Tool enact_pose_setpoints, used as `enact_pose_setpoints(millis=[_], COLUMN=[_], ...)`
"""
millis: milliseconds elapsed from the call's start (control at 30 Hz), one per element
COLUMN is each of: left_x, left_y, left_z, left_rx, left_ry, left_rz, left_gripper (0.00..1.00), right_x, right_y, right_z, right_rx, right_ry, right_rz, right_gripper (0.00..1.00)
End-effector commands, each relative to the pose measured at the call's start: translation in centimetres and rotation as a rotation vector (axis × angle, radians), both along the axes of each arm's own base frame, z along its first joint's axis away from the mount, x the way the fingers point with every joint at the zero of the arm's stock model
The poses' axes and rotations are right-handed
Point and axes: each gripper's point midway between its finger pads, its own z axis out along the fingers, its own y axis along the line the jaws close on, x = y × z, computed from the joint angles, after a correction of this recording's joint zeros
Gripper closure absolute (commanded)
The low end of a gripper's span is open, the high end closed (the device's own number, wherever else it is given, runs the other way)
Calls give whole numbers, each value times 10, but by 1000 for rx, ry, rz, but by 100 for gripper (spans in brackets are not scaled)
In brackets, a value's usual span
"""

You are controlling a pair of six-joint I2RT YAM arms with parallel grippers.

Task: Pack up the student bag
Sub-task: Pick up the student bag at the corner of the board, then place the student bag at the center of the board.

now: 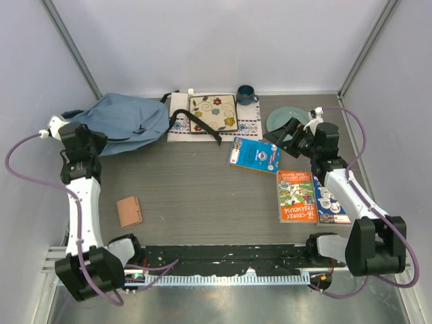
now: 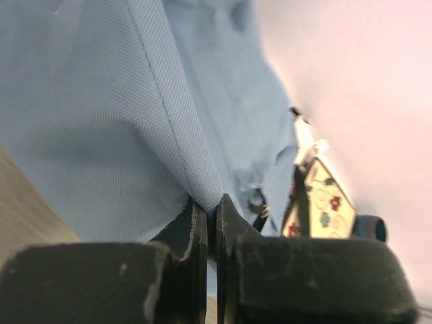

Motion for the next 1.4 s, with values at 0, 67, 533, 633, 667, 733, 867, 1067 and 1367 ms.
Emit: enact_pose_setpoints(millis=[0, 67, 533, 633, 667, 733, 867, 1067, 1367], left_x=[-12, -19, -78, -82, -86, -88, -100, -125, -153], left_y=[-28, -34, -75, -82, -84, -88, -95, -112, -130], left_z=[73, 85, 174, 164, 163, 150, 124, 89, 62], left_rx=[38, 44, 112, 110, 112, 104, 82, 23, -7], left_ry=[-208, -259, -480, -462, -465, -437, -389, -334, -299], left_rz=[-139, -154, -278, -310, -318, -335, -353, -395, -451], left_gripper=[100, 100, 100, 100, 100, 100, 100, 100, 100], right_x=[0, 0, -10, -15, -16, -23, -24, -32, -38], right_y=[24, 30, 117, 160, 171, 198, 235, 270, 327], right_z=[19, 15, -1, -7, -8, -2, -17, -16, -29], right_rx=[150, 192, 339, 453, 481, 553, 777, 932, 831], right_ry=[-50, -31, 132, 193, 204, 206, 352, 397, 498], right_rz=[117, 138, 251, 270, 274, 331, 348, 385, 365], right_gripper=[0, 1, 1, 1, 1, 0, 1, 1, 0])
